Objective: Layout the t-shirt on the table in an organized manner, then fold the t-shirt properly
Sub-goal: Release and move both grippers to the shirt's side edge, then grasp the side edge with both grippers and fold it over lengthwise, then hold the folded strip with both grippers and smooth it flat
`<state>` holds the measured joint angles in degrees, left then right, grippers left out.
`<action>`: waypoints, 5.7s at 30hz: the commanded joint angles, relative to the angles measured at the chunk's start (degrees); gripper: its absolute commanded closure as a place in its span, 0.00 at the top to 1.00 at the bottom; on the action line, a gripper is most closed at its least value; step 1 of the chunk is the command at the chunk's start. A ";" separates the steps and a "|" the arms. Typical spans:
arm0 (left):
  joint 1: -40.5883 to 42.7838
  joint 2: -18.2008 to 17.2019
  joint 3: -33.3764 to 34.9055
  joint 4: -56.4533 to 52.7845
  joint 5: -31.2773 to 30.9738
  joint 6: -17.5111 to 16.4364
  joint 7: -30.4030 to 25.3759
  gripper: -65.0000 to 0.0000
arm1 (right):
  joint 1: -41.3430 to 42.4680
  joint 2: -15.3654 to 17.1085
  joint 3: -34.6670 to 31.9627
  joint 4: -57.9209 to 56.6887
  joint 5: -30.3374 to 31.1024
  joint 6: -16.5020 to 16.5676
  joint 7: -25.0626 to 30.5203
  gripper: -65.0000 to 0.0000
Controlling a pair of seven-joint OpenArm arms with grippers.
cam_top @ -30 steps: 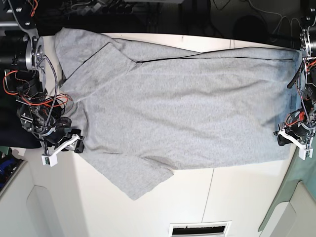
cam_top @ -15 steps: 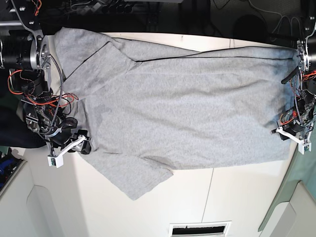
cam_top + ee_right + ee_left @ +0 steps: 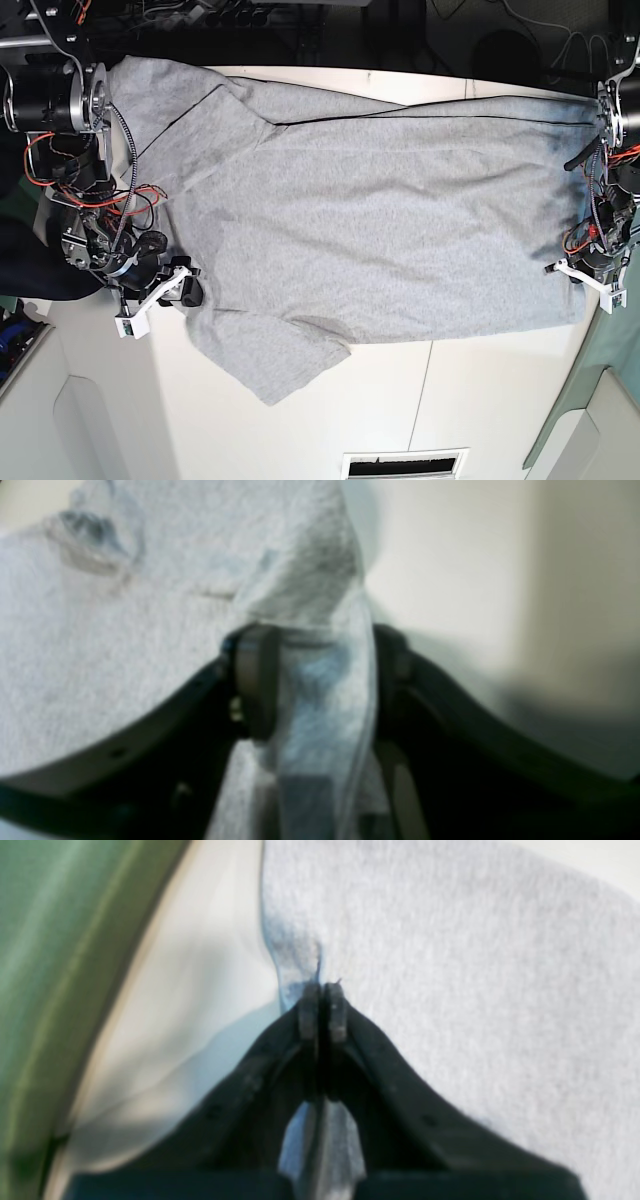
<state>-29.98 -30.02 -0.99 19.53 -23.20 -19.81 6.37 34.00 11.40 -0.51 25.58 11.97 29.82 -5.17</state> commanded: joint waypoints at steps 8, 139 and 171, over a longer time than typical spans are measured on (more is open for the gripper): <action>-1.09 -3.74 -0.09 5.79 -4.24 -17.62 1.99 0.00 | 1.03 0.24 -0.09 6.99 -5.49 0.24 -2.40 0.00; 41.24 -12.37 -21.90 41.88 -31.67 -18.14 37.75 0.49 | -50.73 2.82 8.00 70.90 8.87 1.49 -12.61 0.54; 38.45 -5.81 -21.75 37.73 -34.21 -20.19 31.52 0.00 | -50.71 2.71 8.00 70.90 10.12 1.49 -12.83 0.54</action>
<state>9.45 -34.02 -22.37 56.23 -56.31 -39.40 39.42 -16.99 13.78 7.14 95.66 21.17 31.29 -19.35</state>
